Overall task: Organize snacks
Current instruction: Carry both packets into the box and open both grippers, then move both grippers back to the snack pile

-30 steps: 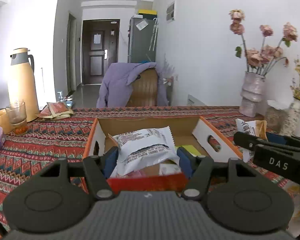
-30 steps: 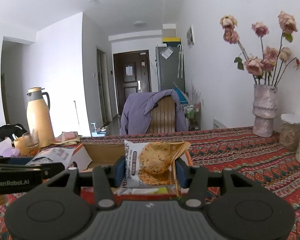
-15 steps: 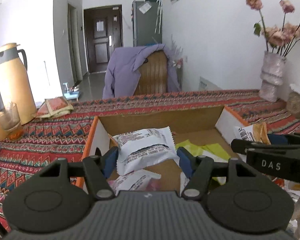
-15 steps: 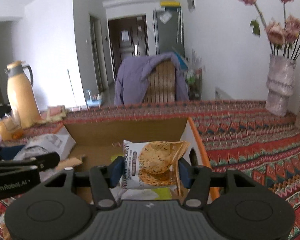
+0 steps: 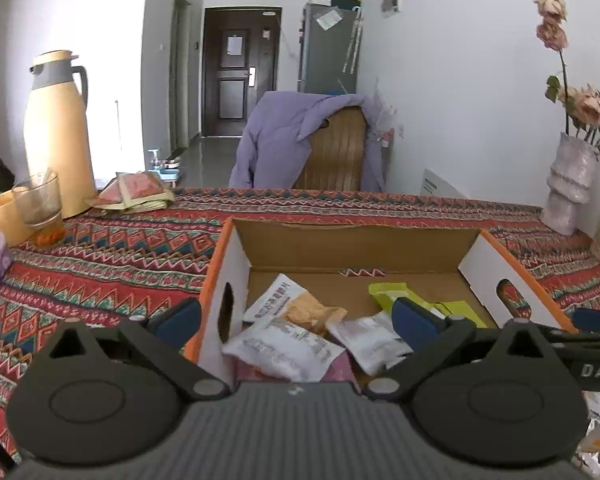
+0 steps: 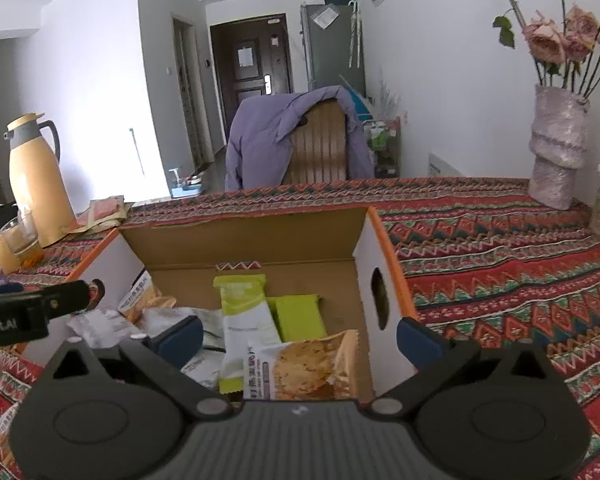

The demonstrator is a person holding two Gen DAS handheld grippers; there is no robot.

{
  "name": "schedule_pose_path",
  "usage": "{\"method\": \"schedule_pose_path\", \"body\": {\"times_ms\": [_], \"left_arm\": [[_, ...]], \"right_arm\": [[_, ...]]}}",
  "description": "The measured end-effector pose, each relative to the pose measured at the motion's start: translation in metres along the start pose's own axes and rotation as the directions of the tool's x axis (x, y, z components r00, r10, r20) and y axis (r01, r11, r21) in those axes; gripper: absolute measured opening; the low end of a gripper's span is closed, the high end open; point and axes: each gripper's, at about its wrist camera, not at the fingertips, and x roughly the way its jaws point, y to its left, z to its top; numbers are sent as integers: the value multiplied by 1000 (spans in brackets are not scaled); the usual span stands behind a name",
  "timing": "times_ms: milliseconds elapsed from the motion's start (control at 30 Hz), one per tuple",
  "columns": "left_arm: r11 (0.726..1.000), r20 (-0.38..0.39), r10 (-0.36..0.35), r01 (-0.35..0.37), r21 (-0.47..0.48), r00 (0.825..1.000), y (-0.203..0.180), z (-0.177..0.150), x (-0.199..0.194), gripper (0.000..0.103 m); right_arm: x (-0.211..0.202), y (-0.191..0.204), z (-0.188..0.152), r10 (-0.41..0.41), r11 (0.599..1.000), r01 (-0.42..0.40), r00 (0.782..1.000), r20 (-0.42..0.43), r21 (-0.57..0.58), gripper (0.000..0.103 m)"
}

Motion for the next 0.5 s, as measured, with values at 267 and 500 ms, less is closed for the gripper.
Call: {"method": "schedule_pose_path", "body": {"times_ms": [267,500], "left_arm": [[999,30,-29,29,-24,999,7,-7,-33,103],[998,71,-64,64,-6,995,6,-21,-70,103]], "right_arm": [[-38,2,-6,36,999,-35,997,65,-11,103],[-81,2,-24,72,996,-66,991,117,-59,103]]}}
